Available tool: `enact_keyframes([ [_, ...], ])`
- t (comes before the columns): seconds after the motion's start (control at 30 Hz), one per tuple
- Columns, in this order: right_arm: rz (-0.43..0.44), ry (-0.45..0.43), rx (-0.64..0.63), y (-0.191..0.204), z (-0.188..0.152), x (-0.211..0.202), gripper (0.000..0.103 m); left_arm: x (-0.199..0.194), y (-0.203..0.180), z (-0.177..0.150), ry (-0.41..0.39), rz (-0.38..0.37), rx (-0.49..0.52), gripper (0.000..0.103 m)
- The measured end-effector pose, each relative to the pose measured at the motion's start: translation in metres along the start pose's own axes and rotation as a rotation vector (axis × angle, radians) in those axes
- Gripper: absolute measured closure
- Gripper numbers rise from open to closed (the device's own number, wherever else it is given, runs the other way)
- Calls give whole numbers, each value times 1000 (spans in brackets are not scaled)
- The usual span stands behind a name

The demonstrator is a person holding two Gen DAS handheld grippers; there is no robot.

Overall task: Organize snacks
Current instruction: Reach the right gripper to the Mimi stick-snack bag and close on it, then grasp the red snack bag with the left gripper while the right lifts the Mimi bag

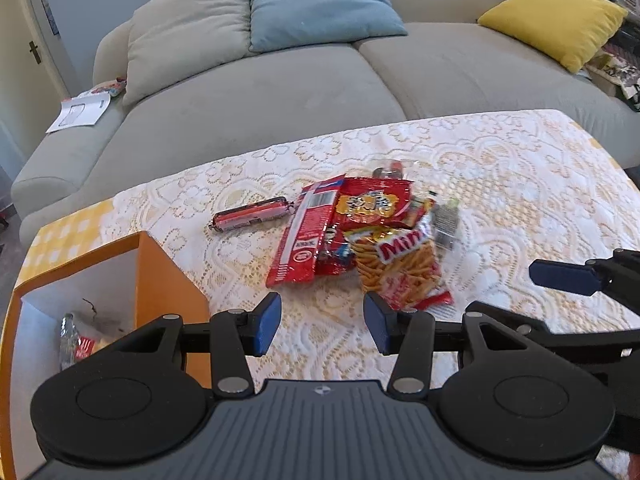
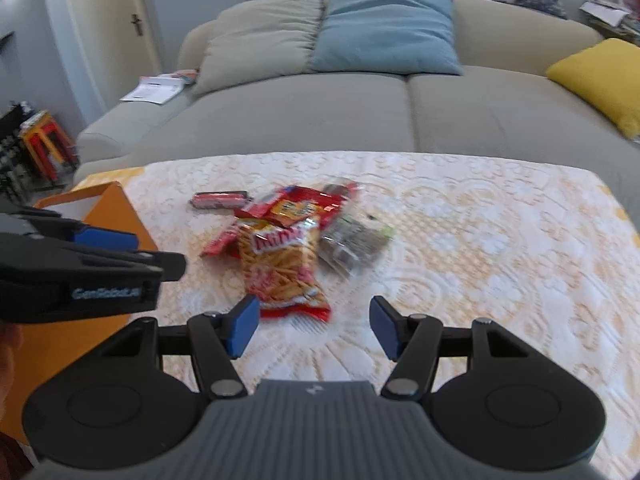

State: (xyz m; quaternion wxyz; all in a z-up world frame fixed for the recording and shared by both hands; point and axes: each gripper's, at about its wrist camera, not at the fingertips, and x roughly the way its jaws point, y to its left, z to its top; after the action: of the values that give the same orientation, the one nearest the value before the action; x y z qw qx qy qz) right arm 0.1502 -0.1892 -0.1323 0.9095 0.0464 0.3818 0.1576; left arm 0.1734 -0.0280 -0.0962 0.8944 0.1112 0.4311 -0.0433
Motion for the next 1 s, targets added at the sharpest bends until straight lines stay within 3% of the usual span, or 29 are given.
enact_keyframes([
  [0.17, 66, 6, -29, 2, 6, 30, 43, 17, 2, 9, 11, 1, 27, 47],
  [0.47, 83, 90, -48, 10, 7, 87, 36, 45, 4, 15, 61, 23, 47, 47],
  [0.6, 78, 78, -48, 13, 7, 97, 36, 51, 3, 16, 70, 20, 55, 47],
  [0.73, 73, 57, -41, 12, 9, 102, 43, 56, 3, 17, 76, 14, 53, 47],
  [0.8, 88, 51, -46, 11, 8, 102, 56, 57, 3, 17, 79, 11, 50, 47],
  [1.0, 87, 61, -43, 6, 8, 91, 66, 55, 2, 19, 52, -22, 55, 47],
])
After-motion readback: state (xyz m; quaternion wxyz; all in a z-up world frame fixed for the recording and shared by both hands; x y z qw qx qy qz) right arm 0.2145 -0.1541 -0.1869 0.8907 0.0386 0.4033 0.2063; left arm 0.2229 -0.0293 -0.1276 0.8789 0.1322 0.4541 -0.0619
